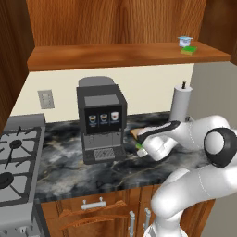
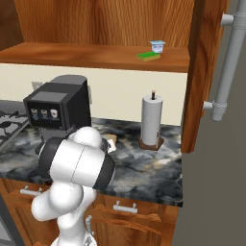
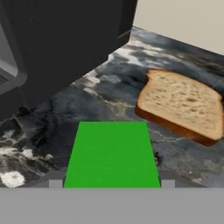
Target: Pick the sponge and sponge from the cabinet and place them on the counter.
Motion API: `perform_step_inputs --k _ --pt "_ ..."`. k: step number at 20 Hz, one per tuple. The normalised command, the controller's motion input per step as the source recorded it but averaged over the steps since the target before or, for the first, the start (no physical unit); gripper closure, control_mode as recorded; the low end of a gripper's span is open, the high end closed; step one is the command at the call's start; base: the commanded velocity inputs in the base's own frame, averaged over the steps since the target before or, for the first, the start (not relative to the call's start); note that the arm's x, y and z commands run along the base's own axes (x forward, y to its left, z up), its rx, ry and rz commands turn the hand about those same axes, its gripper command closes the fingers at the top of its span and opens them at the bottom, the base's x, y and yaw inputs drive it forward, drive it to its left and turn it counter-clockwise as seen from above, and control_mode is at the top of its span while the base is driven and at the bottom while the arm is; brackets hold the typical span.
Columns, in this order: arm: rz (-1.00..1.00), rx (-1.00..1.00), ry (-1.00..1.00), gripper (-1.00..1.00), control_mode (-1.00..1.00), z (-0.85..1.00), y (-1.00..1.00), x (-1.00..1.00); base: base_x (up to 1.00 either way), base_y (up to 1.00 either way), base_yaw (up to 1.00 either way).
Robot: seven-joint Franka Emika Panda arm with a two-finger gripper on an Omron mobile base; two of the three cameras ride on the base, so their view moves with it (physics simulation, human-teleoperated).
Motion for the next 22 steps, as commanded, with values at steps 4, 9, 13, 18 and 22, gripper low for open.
perform_step_inputs --k 4,9,13,18,22 --pt "0.03 0.00 -0.06 1.00 -1.00 -0.23 -0.03 0.00 0.00 0.00 0.00" --pt "0.02 0.00 -0.01 1.00 -1.00 -0.30 -0.01 0.00 0.00 0.00 0.00" --pt "0.00 0.00 0.00 1.00 -1.00 -0.26 0.00 0.09 0.00 0.00 0.00" --pt "0.00 0.00 0.01 1.00 -1.00 -0.17 0.00 0.09 0.00 0.00 0.00" --pt "0.00 0.00 0.01 -1.00 -1.00 0.00 0.00 0.00 0.00 0.00 0.00"
